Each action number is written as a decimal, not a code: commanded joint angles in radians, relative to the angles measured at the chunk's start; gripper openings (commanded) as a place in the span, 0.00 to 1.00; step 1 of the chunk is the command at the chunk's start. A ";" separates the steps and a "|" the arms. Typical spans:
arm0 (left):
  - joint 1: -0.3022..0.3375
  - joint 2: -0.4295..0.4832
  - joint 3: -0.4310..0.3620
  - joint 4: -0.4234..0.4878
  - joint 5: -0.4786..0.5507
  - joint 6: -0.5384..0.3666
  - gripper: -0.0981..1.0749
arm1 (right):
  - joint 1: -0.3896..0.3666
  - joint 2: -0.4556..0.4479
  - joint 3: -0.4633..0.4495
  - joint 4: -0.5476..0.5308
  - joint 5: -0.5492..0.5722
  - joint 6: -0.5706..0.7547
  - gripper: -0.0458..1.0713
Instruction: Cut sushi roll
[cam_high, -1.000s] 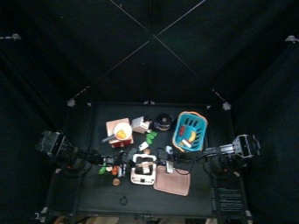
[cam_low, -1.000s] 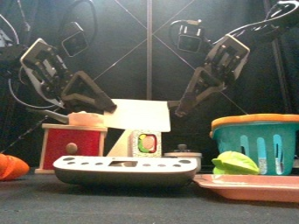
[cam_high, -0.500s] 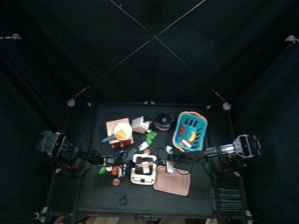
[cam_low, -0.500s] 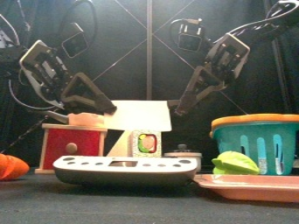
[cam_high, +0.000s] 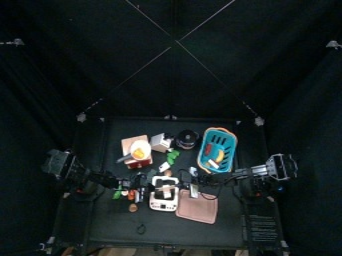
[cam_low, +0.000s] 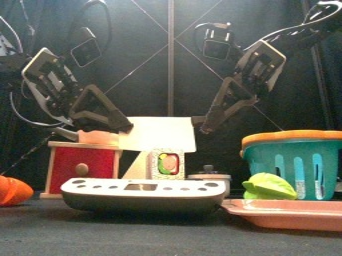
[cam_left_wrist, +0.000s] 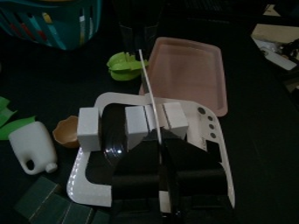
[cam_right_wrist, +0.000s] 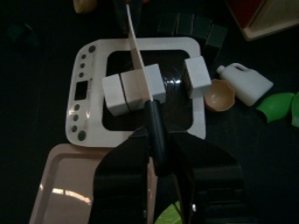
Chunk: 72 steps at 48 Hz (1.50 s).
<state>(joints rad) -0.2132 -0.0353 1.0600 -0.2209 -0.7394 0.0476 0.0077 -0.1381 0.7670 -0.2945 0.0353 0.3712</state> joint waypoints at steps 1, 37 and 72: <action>-0.005 -0.014 -0.028 0.009 -0.006 0.003 0.34 | -0.017 -0.029 -0.028 0.000 -0.014 0.000 0.49; 0.008 -0.003 -0.026 0.011 -0.006 0.002 0.34 | -0.029 -0.020 -0.025 -0.020 -0.014 0.011 0.49; 0.008 0.044 -0.028 0.008 -0.006 -0.003 0.34 | -0.021 0.041 -0.017 0.002 -0.014 0.012 0.49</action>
<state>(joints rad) -0.2010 0.0092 1.0569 -0.2194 -0.7394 0.0460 0.0000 -0.0874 0.7670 -0.3022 0.0322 0.3789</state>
